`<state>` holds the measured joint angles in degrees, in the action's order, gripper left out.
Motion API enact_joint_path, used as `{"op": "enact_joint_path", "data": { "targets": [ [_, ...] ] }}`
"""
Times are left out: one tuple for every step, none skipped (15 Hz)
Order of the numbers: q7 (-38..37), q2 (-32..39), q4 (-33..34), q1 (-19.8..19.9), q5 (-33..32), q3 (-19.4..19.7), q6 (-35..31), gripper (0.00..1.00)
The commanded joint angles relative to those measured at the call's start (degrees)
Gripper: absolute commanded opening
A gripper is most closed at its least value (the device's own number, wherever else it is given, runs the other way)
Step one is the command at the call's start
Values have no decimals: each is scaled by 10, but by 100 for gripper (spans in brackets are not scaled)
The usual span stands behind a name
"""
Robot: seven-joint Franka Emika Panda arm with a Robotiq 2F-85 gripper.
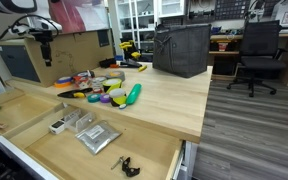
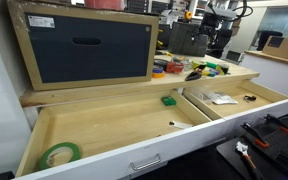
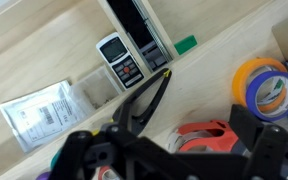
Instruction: Put the tape and tape dispenser into the drawer
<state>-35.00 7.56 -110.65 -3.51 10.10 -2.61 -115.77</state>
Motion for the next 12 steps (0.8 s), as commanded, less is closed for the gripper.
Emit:
{"op": "enact_joint_path", "data": {
  "targets": [
    [-46,56,71,-11,-15,4,33,100],
    [-54,68,83,-13,-16,6,33,100],
    [-60,80,94,-14,-16,7,33,100],
    [-66,93,108,-15,-16,9,39,100],
    [-71,104,118,-16,-16,10,41,100],
    [-79,114,127,-18,-17,12,43,100],
    [-85,121,133,-20,-18,13,41,100],
    [-91,127,140,-21,-19,14,41,100],
    [-95,132,144,-23,-19,15,38,100],
    [-101,138,148,-25,-20,16,35,100],
    [-108,141,150,-27,-23,19,27,100],
    [-113,145,154,-29,-26,20,26,100]
  ]
}}
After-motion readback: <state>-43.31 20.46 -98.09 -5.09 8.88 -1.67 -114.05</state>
